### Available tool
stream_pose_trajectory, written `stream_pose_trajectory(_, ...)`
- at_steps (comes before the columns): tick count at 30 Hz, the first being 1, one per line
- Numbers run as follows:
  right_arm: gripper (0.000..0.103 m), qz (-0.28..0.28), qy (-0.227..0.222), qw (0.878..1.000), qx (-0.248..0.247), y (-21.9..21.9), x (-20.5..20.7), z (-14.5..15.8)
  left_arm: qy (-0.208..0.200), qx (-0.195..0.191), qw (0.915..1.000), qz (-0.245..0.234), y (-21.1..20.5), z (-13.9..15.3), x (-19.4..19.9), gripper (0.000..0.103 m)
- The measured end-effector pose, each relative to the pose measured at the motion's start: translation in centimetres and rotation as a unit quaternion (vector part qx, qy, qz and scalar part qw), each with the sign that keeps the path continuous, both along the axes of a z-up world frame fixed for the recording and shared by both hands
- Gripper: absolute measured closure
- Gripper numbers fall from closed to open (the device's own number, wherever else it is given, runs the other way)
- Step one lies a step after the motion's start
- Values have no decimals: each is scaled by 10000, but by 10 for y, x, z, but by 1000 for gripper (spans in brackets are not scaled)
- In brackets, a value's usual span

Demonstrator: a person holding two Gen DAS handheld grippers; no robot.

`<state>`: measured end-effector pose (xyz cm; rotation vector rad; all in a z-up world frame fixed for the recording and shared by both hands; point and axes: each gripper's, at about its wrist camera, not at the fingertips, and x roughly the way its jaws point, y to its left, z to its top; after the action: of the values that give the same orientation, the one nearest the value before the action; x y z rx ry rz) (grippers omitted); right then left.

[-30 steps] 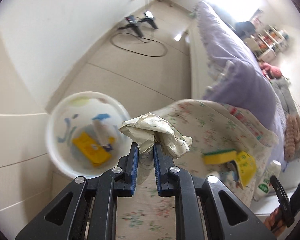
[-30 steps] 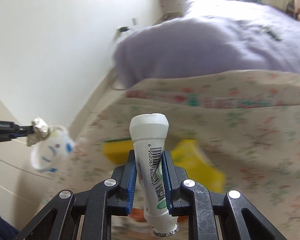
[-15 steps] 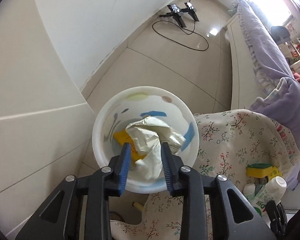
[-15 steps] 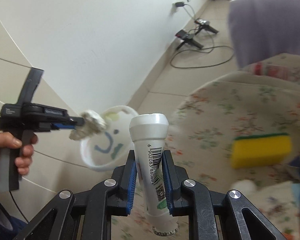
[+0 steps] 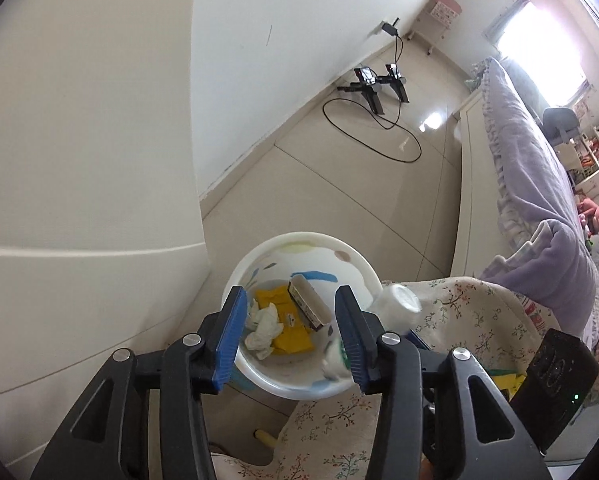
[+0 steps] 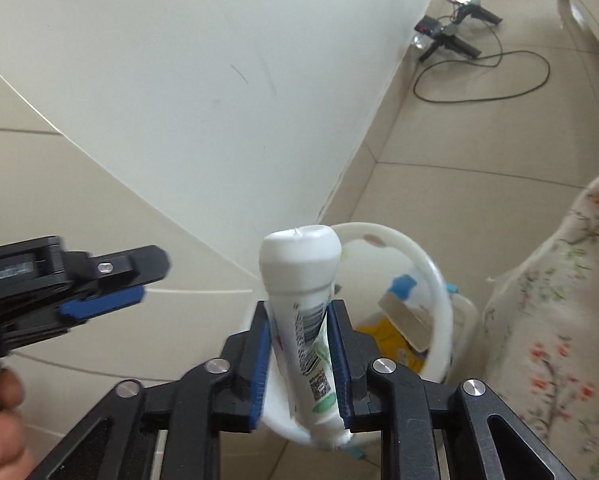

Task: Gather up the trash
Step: 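Drop the tissue and white bottle into the wastebasket, opening both grippers, then move both tools back over the bed toward the yellow paper bowl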

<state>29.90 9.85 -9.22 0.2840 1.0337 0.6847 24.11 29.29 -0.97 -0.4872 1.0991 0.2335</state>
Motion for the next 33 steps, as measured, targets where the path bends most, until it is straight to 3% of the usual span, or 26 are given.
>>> stream_pose_trajectory(1, 51, -20, -10, 10000, -30, 3, -1, -1, 12, -4, 10000, -1, 1, 0, 0, 55)
stream_pose_trajectory(2, 50, -33, -38, 10000, -62, 5, -2, 0, 20, -34, 10000, -8, 2, -1, 0, 55)
stream_pose_trajectory(11, 49, -255, -70, 9995, -163, -46, -22, 6, 45, -102, 9997, -236, -14, -4, 4, 55)
stream_pose_trajectory(18, 49, -599, -428, 9965, -406, -139, -54, 53, 60, -116, 9962, -857, -64, -5, 8, 55)
stream_pose_trajectory(23, 42, -1115, -622, 9895, -683, -225, -74, 86, 226, -164, 9887, -1471, -120, -15, 6, 53)
stream_pose_trajectory(26, 42, -1447, -637, 9829, -948, -270, -83, 91, 293, -423, 9804, -1900, -158, -22, 4, 50)
stream_pose_trajectory(31, 42, -1920, -327, 9772, -849, -332, -98, 68, 458, -579, 9655, -2498, -218, -36, -1, 49)
stream_pose_trajectory(33, 42, -2089, 42, 9752, -735, -348, -100, 47, 566, -623, 9592, -2698, -239, -43, -4, 49)
